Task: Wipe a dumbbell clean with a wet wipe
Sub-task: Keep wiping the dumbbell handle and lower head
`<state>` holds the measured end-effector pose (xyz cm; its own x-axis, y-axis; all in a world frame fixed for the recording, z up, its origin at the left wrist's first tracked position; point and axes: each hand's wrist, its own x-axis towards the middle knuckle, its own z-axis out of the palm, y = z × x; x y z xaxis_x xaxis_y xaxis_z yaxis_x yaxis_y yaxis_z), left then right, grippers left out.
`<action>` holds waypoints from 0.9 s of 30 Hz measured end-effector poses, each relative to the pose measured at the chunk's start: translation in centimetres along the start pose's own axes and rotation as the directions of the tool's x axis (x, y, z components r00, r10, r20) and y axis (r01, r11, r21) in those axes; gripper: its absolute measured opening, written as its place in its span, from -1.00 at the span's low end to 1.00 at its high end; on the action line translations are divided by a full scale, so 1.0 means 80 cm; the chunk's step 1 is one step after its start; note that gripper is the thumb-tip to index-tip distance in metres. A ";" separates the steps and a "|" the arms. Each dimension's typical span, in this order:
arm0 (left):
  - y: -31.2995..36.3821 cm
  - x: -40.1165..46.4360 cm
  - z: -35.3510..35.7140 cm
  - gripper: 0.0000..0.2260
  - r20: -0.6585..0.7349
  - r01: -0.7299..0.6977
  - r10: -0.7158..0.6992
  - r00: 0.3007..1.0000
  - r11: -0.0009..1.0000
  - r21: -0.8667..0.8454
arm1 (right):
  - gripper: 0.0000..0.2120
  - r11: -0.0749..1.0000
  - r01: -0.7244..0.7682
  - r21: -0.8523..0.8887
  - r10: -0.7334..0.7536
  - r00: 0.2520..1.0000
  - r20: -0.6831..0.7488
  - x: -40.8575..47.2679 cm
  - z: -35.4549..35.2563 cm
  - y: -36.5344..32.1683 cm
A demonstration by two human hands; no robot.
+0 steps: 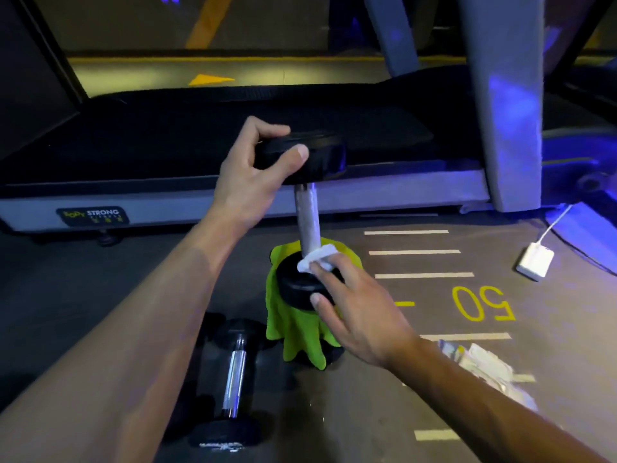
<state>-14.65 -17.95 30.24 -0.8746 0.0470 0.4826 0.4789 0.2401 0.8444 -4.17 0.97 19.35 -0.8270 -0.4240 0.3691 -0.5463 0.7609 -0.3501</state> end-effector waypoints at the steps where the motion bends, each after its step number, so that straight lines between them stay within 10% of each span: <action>1: 0.001 -0.001 0.003 -0.65 -0.003 -0.004 0.005 1.000 1.000 0.005 | -0.62 0.999 -0.017 0.028 0.018 0.999 -0.040 -0.002 0.004 0.002; 7: 0.010 -0.005 0.020 -0.67 -0.008 -0.012 0.012 1.000 1.000 0.014 | -0.50 0.954 -0.075 0.292 0.142 0.965 -0.218 0.024 0.004 -0.011; 27: -0.006 0.009 0.022 -0.67 -0.065 0.033 -0.038 0.997 0.997 -0.072 | -0.44 0.986 -0.145 0.088 0.162 0.956 -0.245 0.040 0.032 -0.023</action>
<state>-15.66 -16.33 29.77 -0.8853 -0.0252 0.4643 0.4538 0.1714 0.8745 -6.14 -2.98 18.98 -0.8468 -0.1615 0.5068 -0.4304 0.7680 -0.4743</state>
